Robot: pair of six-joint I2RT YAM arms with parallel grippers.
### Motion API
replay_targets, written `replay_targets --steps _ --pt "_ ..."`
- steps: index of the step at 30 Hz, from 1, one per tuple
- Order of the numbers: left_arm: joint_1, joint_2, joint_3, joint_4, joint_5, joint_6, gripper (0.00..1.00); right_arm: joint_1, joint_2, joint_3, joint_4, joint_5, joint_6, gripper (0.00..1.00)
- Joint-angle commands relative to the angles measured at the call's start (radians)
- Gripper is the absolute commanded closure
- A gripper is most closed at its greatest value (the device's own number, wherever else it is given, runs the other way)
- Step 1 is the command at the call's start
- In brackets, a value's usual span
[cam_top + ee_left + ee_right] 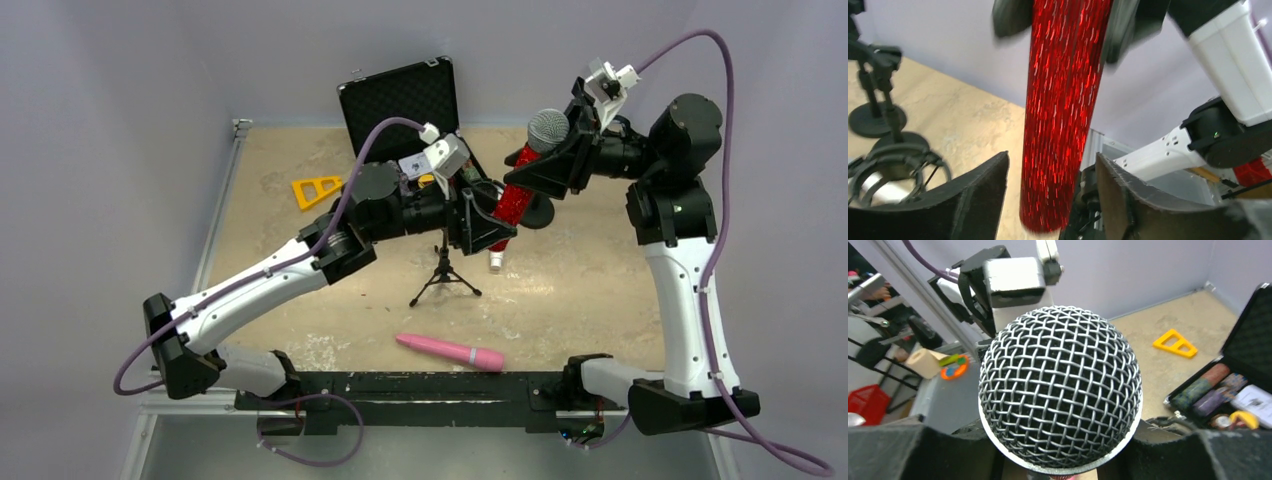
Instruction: Attach the microphones to the stand
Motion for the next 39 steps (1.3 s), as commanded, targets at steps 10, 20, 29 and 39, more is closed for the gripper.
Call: replay_targets --steps 10,20,29,39 --pt "0.077 -0.577 -0.352 -0.448 -0.293 0.27 0.08 0.02 0.15 0.229 -0.22 0.179 -0.373 1.0" --pt "0.077 -0.795 -0.701 -0.385 -0.331 0.201 0.08 0.078 0.308 0.348 -0.253 0.294 -0.436 1.0" --pt "0.077 -0.854 -0.795 -0.336 -0.366 0.199 0.07 0.077 0.253 0.21 -0.254 0.314 -0.477 1.0" --pt "0.077 -0.769 -0.793 -0.247 -0.366 0.207 0.07 0.078 0.212 0.174 -0.299 0.261 -0.571 1.0"
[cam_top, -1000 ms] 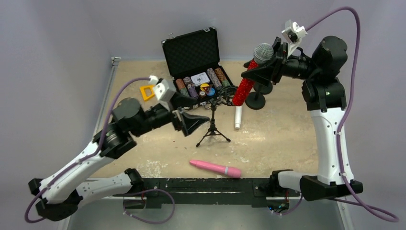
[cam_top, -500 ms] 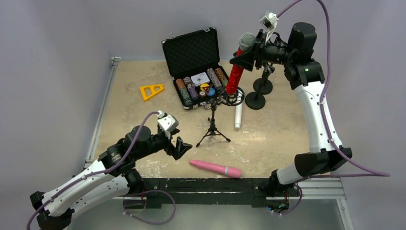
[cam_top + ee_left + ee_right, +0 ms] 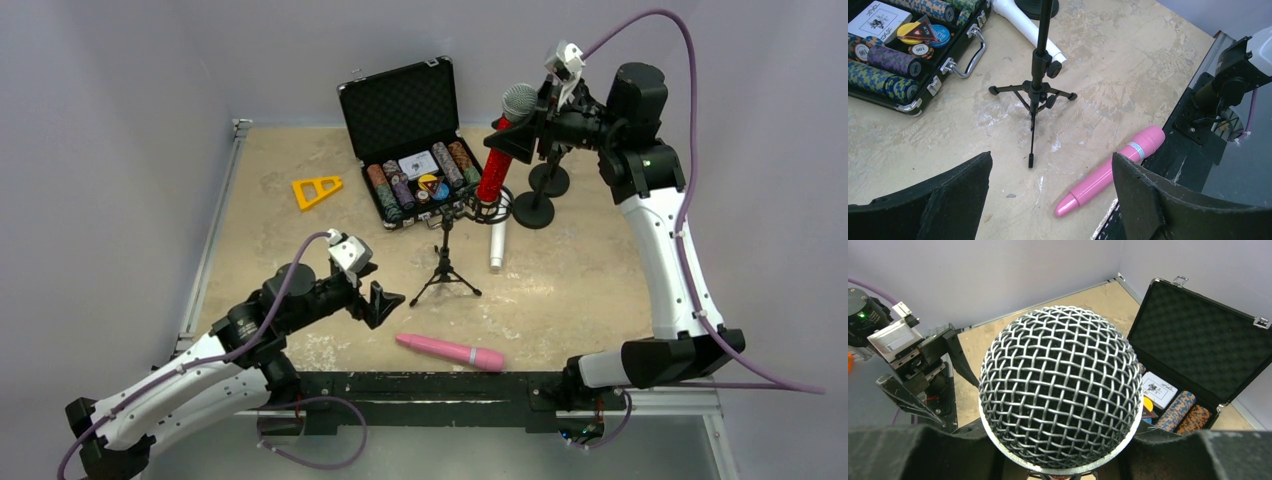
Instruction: Attach the microphones to the stand
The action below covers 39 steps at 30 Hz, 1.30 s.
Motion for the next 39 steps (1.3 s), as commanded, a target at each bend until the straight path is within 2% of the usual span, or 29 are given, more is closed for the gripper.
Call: replay_targets --steps 1,8,18,20,25,33,39 --pt "0.004 0.053 0.003 0.116 -0.012 0.005 0.07 0.002 -0.029 -0.01 -0.039 -0.034 -0.058 1.0" --pt "0.004 0.173 0.032 0.237 -0.003 0.048 0.08 0.001 -0.044 -0.041 -0.078 -0.023 -0.104 1.0" --pt "0.007 0.377 0.113 0.452 0.012 0.121 0.09 0.036 -0.055 -0.137 -0.051 -0.008 -0.077 1.0" --pt "0.008 0.42 0.136 0.478 0.014 0.127 0.12 0.04 -0.063 -0.158 -0.03 -0.008 -0.056 1.0" --pt "0.013 0.511 0.167 0.551 0.003 0.149 0.29 0.045 -0.075 -0.201 -0.005 0.036 -0.018 1.0" --pt "0.016 0.628 0.199 0.631 0.013 0.16 0.34 0.068 -0.065 -0.194 -0.075 0.109 -0.039 1.0" --pt "0.017 0.686 0.222 0.667 -0.009 0.179 0.48 0.095 -0.062 -0.203 -0.105 0.143 -0.047 1.0"
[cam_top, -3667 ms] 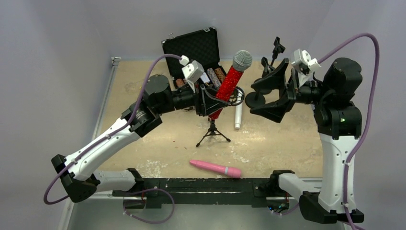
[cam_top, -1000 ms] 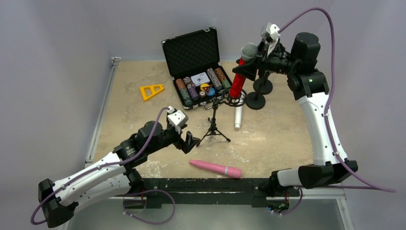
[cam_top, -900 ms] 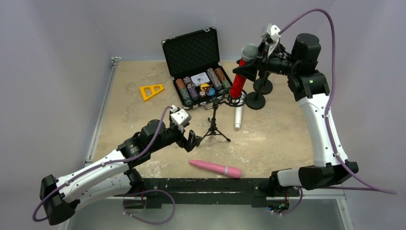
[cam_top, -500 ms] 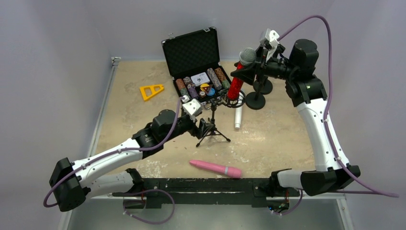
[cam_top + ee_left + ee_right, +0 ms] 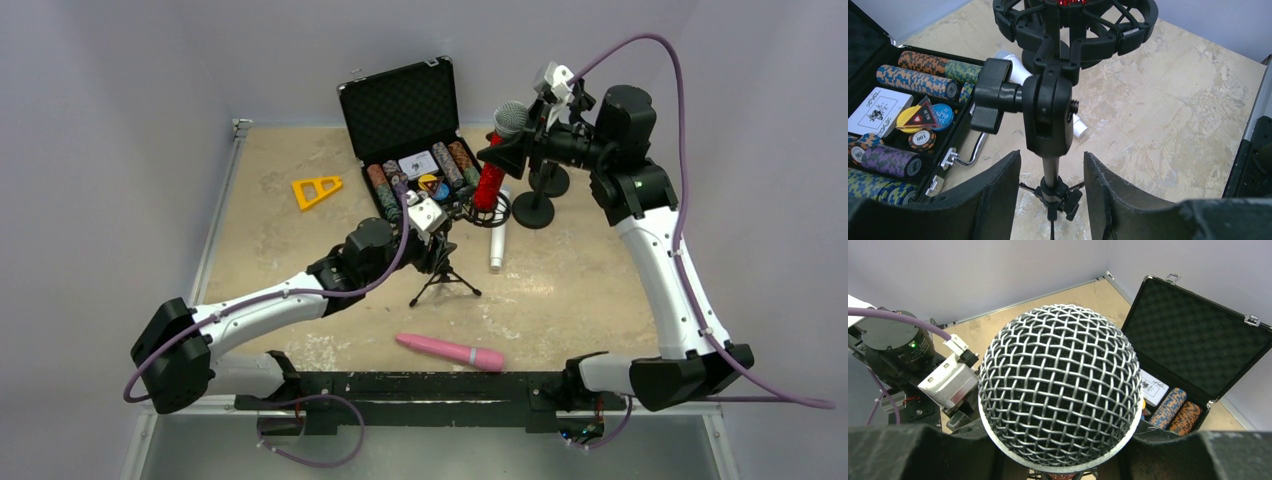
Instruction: Attach the microphones to the stand
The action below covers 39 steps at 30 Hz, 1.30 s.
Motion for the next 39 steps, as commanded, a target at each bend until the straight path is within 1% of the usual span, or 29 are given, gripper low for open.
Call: replay_targets --steps 1,3,6,10,12,15,19,22,28,33,39 --pt "0.006 0.032 0.066 0.091 -0.013 0.038 0.5 0.023 0.031 -0.042 -0.173 0.046 0.007 1.0" --pt "0.008 0.046 0.07 0.092 -0.014 0.041 0.53 0.023 0.027 -0.034 -0.181 0.059 0.013 1.0" --pt "0.012 0.059 0.07 0.099 -0.014 0.038 0.59 0.024 0.011 -0.033 -0.182 0.079 0.035 1.0" --pt "0.019 0.069 0.074 0.104 -0.009 0.032 0.78 0.023 -0.012 -0.022 -0.183 0.143 0.076 1.0" --pt "0.022 0.071 0.074 0.105 -0.007 0.03 0.89 0.02 -0.019 0.001 -0.191 0.18 0.102 1.0" --pt "0.026 0.07 0.07 0.104 0.001 0.027 1.0 0.018 -0.022 0.037 -0.207 0.236 0.122 1.0" --pt "0.03 0.066 0.06 0.108 0.018 0.024 1.0 0.015 0.001 0.107 -0.248 0.24 0.137 1.0" --pt "0.033 0.065 0.054 0.109 0.025 0.02 1.0 0.015 0.016 0.126 -0.268 0.222 0.148 1.0" --pt "0.039 0.065 0.032 0.119 0.034 0.008 1.0 0.016 0.033 0.082 -0.256 0.196 0.185 1.0" --pt "0.043 0.066 0.006 0.138 0.039 -0.008 1.0 0.017 0.04 -0.01 -0.206 0.17 0.223 1.0" --pt "0.047 0.055 -0.033 0.161 0.042 -0.024 1.0 0.012 0.002 -0.085 -0.138 0.168 0.208 1.0"
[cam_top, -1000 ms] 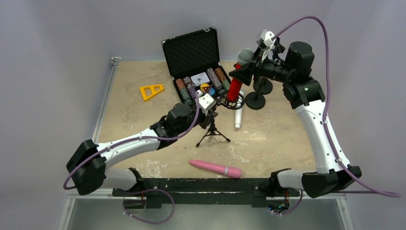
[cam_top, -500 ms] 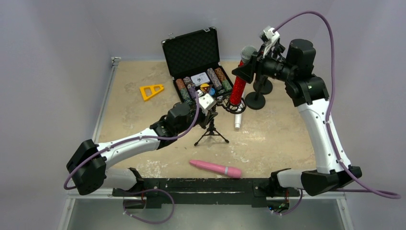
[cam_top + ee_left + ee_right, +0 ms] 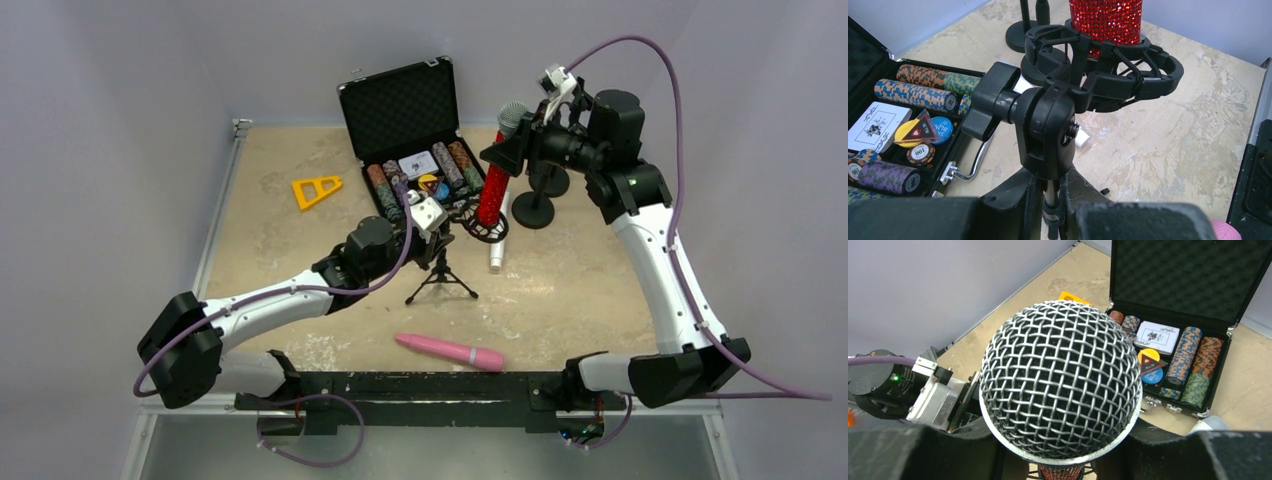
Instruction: Attach the microphones to the stand
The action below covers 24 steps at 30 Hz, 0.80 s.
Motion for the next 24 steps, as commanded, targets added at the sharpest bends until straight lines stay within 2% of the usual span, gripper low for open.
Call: replay_targets --steps 1,8,19,24 --pt "0.02 -0.01 -0.039 0.073 0.0 -0.048 1.0 0.007 -0.029 -0.109 -0.011 -0.035 0.011 1.0" --pt "0.021 -0.02 -0.091 0.103 0.0 -0.076 1.0 -0.101 -0.11 -0.285 0.2 -0.229 0.157 1.0" --pt "0.021 -0.023 -0.127 0.143 0.002 -0.118 1.0 -0.112 -0.181 -0.605 0.779 -0.271 0.381 1.0" --pt "0.021 -0.018 -0.135 0.158 0.0 -0.134 1.0 -0.113 -0.198 -0.668 0.878 -0.279 0.318 1.0"
